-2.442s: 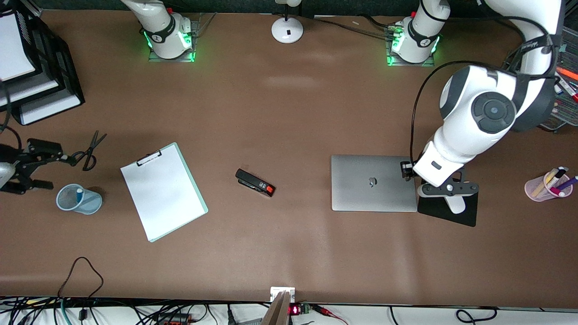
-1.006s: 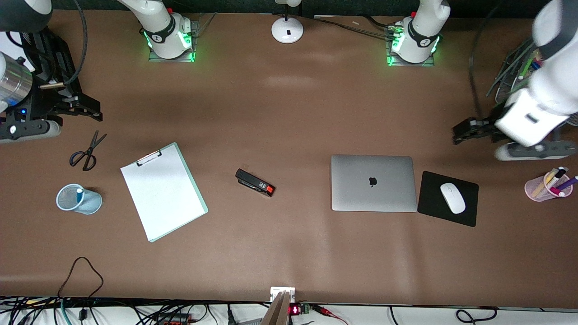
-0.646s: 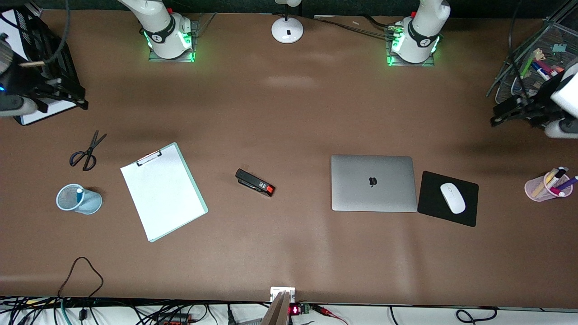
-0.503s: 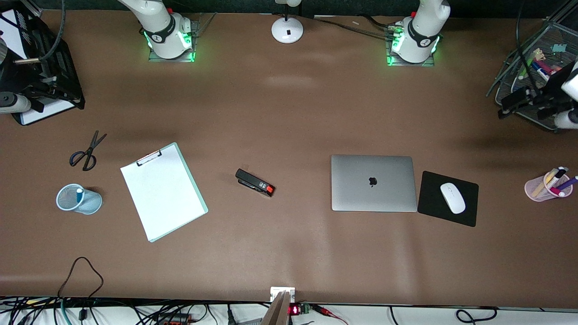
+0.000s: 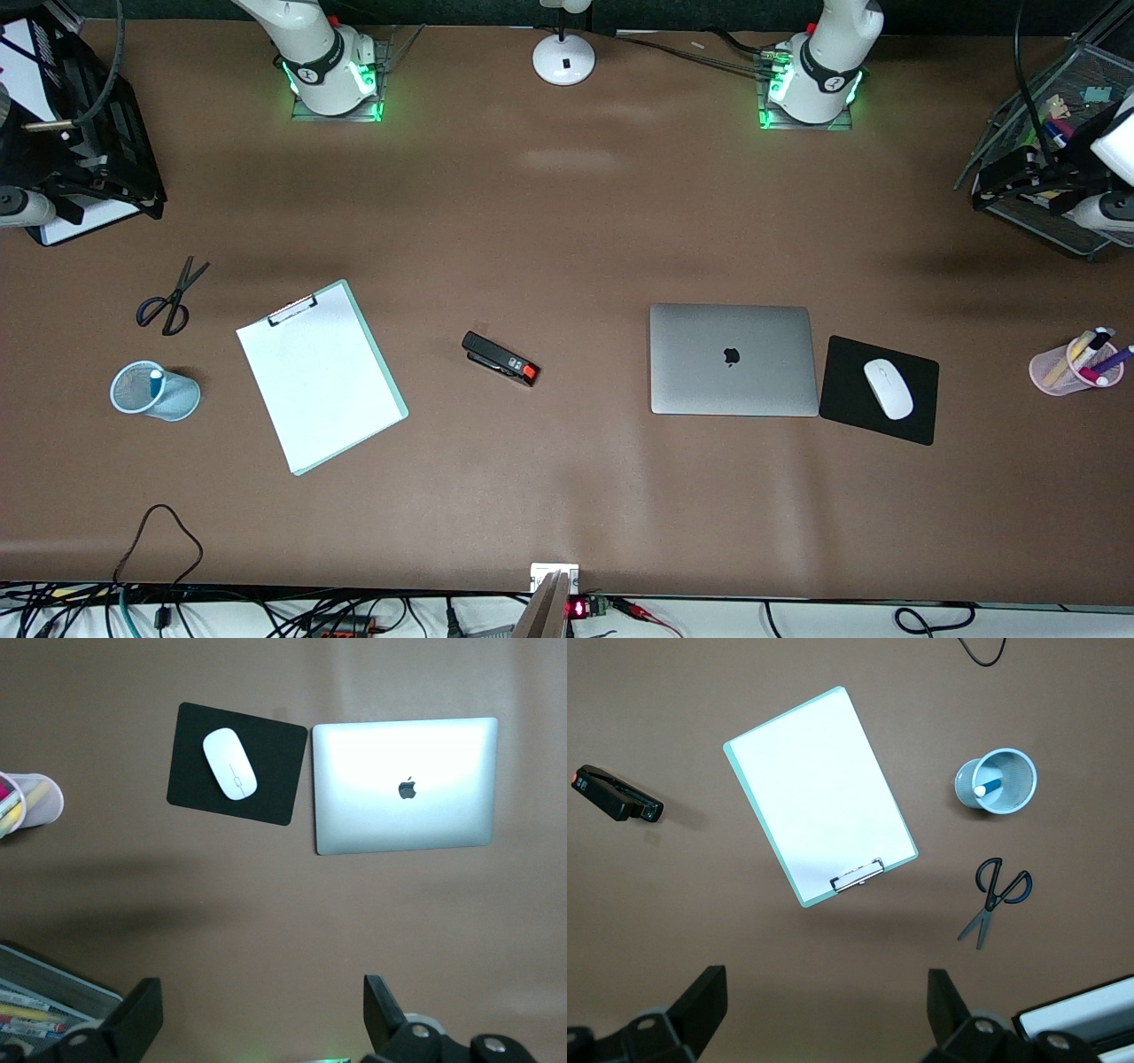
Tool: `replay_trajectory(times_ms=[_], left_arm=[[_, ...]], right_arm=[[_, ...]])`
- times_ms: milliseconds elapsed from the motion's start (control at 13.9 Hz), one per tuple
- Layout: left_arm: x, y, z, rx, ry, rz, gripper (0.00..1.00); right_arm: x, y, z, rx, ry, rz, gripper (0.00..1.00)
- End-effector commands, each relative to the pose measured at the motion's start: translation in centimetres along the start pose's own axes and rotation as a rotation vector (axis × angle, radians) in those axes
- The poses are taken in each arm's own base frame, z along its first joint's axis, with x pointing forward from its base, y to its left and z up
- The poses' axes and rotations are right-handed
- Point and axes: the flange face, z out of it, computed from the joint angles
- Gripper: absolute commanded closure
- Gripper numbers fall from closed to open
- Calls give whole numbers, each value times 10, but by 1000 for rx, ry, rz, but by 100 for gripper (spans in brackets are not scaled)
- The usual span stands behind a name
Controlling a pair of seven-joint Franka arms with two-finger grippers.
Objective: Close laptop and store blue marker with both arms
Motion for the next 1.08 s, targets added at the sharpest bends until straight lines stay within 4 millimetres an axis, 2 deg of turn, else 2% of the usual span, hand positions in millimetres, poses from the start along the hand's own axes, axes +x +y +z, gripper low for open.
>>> replay_trajectory(times_ms=[0,72,144,287,790,1006], left_arm=[[-4,11,-8,21,16,5,0],[-5,17,-11,24,22,5,0],[-3,14,-8,20,16,11,0],[-3,17,-14,21,26,9,0],[7,25,-3,17,8,-32,0],[10,30,1,9,4,-80,0]], right_arm=[[-7,2,-3,17,30,18,0],[-7,2,-3,18,36,19,0],[-8,2,-4,18,37,19,0],[-8,1,-5,18,39,19,0],[-13,2,-5,19,47,22,0],[-20,7,2,20,65,30,0]])
